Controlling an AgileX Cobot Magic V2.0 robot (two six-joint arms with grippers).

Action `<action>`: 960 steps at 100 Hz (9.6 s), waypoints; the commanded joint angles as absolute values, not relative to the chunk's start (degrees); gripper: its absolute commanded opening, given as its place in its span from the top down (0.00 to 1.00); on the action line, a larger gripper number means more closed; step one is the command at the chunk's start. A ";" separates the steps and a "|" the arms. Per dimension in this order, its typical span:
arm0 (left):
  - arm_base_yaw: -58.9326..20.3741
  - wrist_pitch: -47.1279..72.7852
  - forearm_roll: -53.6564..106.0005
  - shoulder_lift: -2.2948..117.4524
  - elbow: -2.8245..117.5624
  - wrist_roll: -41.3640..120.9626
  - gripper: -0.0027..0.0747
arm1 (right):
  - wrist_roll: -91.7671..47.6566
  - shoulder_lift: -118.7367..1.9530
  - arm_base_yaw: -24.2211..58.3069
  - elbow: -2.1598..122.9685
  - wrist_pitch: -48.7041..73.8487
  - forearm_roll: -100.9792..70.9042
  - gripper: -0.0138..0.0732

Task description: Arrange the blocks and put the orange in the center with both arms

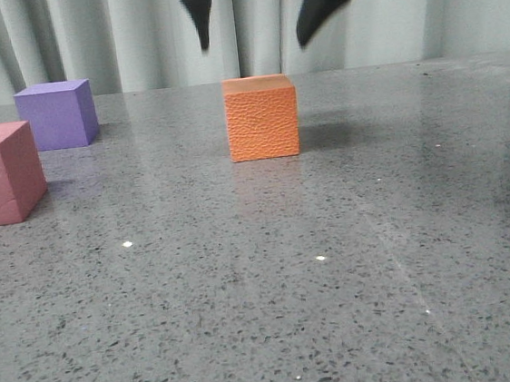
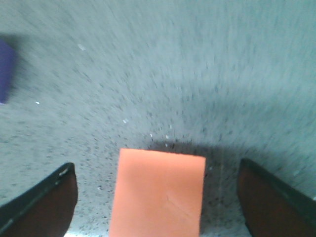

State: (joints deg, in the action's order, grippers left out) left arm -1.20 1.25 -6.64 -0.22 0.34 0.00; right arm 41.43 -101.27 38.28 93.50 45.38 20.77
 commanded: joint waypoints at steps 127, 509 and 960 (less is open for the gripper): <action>-1.23 -3.68 -6.57 -2.07 -2.91 -0.59 0.99 | 26.61 -30.48 19.06 42.13 48.33 22.97 0.92; -1.23 26.42 1.26 49.68 66.39 0.00 0.99 | 12.37 1.76 3.16 -0.78 3.04 3.64 0.92; -39.38 55.24 -45.97 91.87 88.61 -54.34 0.88 | 12.37 1.76 3.16 -0.78 3.04 3.64 0.92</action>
